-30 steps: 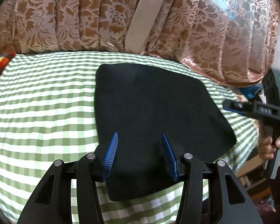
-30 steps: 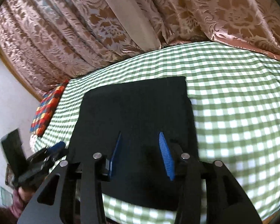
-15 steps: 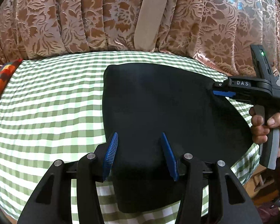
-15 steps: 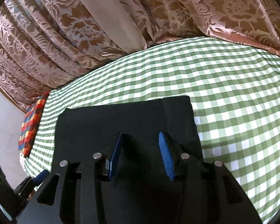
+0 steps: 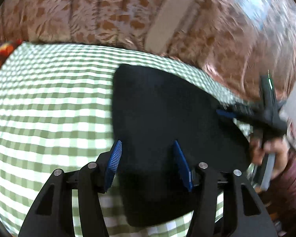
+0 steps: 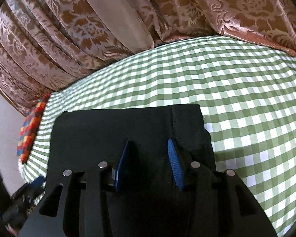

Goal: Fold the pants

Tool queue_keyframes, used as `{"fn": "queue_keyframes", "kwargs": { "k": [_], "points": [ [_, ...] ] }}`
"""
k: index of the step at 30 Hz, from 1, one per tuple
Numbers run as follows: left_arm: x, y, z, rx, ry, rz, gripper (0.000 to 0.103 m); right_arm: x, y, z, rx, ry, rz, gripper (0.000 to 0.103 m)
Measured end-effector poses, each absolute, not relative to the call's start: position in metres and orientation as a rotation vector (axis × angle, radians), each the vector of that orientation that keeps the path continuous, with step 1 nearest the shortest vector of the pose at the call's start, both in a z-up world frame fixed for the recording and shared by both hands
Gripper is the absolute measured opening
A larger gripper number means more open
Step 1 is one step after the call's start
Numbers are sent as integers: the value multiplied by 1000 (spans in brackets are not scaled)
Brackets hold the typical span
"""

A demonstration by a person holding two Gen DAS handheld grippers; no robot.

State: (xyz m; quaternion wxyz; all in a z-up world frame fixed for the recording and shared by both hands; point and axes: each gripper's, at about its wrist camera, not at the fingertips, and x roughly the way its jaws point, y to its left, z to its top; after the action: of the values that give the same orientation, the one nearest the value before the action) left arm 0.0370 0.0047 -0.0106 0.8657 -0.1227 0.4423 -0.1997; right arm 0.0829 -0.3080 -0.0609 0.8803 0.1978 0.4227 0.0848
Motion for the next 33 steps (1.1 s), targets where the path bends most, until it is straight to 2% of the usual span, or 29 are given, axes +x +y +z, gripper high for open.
{"fn": "queue_keyframes", "kwargs": {
  "k": [7,9,17,18,19,21,24,26,29,31,32,33],
  "points": [
    [111,52,-40,-510,1008,-457,54,69,-306,-59,395,848,200,43],
    [126,53,-51,-580,1045,-492,65,67,-306,-61,387,842,203,43],
    [174,39,-81,-721,1118,-606,65,69,-308,-67,398,810,214,43],
    [175,38,-81,-722,1117,-610,62,69,-309,-67,402,809,214,43],
    [175,35,-77,-711,1104,-624,58,69,-310,-68,404,808,214,43],
    [168,30,-66,-641,1060,-612,42,69,-311,-69,406,806,217,43],
    [155,16,-50,-445,998,-508,35,72,-307,-70,390,817,213,43],
    [148,-1,-51,-287,989,-414,35,73,-300,-70,347,820,193,43],
    [150,-10,-59,-242,1014,-358,39,72,-296,-69,314,821,177,43],
    [147,-6,-52,-254,1007,-348,43,71,-297,-70,317,821,180,43],
    [143,-6,-44,-232,991,-322,51,71,-298,-69,322,820,182,43],
    [137,-5,-37,-201,979,-291,54,69,-300,-68,330,815,192,47]
  ]
}}
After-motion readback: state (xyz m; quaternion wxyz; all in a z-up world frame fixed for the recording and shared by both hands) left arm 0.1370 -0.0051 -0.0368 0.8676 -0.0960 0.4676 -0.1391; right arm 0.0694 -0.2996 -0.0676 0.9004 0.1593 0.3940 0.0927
